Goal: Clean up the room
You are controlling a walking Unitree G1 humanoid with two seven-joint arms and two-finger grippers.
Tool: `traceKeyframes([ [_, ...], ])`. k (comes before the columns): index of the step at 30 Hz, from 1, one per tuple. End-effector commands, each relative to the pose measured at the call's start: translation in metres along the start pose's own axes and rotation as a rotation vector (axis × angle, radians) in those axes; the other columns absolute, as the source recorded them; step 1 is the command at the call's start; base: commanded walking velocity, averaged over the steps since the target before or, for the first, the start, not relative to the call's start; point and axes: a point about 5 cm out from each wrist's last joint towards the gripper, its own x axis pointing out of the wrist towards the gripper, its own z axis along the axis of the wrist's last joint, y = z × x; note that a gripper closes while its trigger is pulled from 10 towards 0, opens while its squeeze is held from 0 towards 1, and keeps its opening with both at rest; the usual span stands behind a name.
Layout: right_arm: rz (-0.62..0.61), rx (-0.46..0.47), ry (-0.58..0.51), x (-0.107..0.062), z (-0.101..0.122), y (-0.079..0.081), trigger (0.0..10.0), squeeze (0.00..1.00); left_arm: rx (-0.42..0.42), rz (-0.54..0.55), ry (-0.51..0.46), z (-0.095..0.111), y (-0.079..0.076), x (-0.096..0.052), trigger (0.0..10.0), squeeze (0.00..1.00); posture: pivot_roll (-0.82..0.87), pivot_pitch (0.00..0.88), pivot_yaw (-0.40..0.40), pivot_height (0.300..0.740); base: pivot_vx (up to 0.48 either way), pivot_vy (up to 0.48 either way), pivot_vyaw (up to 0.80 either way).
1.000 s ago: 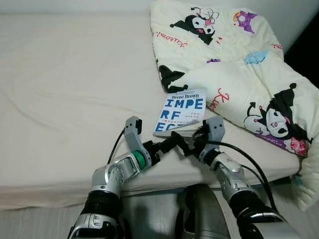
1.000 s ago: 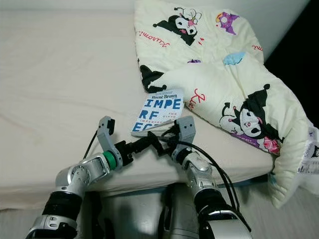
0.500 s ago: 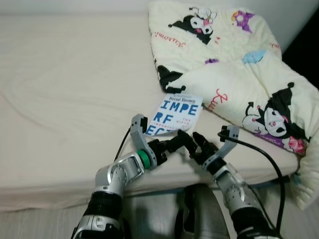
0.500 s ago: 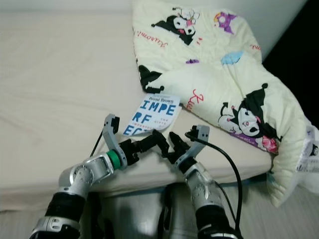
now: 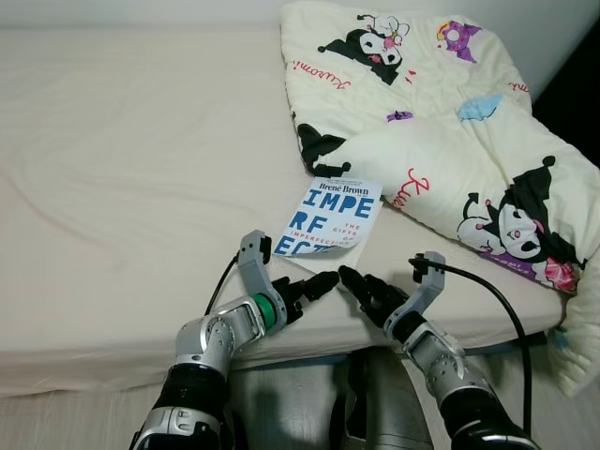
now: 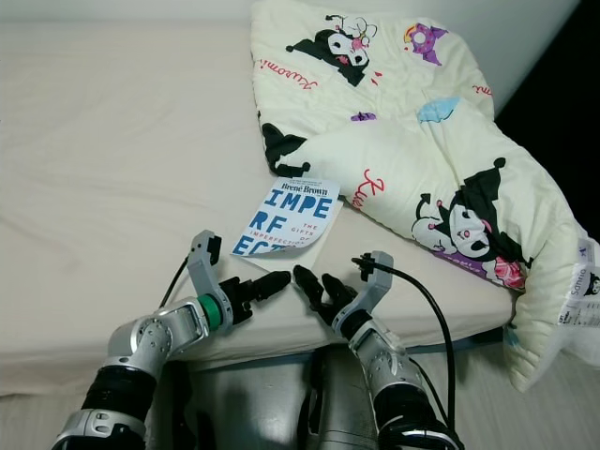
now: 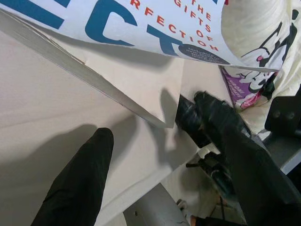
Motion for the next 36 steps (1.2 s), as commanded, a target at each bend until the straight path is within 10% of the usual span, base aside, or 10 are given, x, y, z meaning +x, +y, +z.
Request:
traceKeyframes([
  [1,-0.031,0.075,0.018,-0.002,-0.007,-0.006,10.0,0.0,-0.013,0.025,0.04,-0.01,0.005,0.0,10.0,0.0,-0.02,0.223,0.046,0.587,0.0,0.0,0.0],
  [20,0.006,0.196,0.16,0.027,-0.005,0.016,10.0,0.0,-0.024,0.053,-0.019,0.004,0.004,-0.02,10.0,0.0,0.12,0.311,0.014,0.587,0.0,0.0,0.0],
  [22,0.004,0.187,0.184,0.028,-0.008,0.017,9.3,0.0,-0.025,0.056,-0.025,0.005,0.004,-0.021,10.0,0.0,0.12,0.311,0.014,0.587,0.0,0.0,0.0],
  [23,-0.006,0.163,0.218,0.029,-0.011,0.018,4.8,0.0,-0.026,0.057,-0.03,0.006,0.003,-0.023,10.0,0.0,0.13,0.318,0.01,0.587,0.0,0.0,0.0],
  [28,-0.009,0.09,0.29,0.028,-0.018,0.019,3.5,0.0,-0.027,0.058,-0.037,0.008,0.003,-0.025,10.0,0.0,0.14,0.321,0.01,0.587,0.0,0.0,0.0],
  [29,-0.006,0.073,0.305,0.028,-0.018,0.019,0.0,0.0,-0.028,0.062,-0.04,0.008,0.003,-0.026,10.0,0.0,0.14,0.327,0.008,0.587,0.0,0.0,0.0],
  [36,0.058,0.128,0.204,0.033,0.005,0.021,0.0,0.0,-0.03,0.073,-0.041,0.009,0.002,-0.027,10.0,0.0,0.13,0.324,0.017,0.587,0.0,0.0,0.0],
])
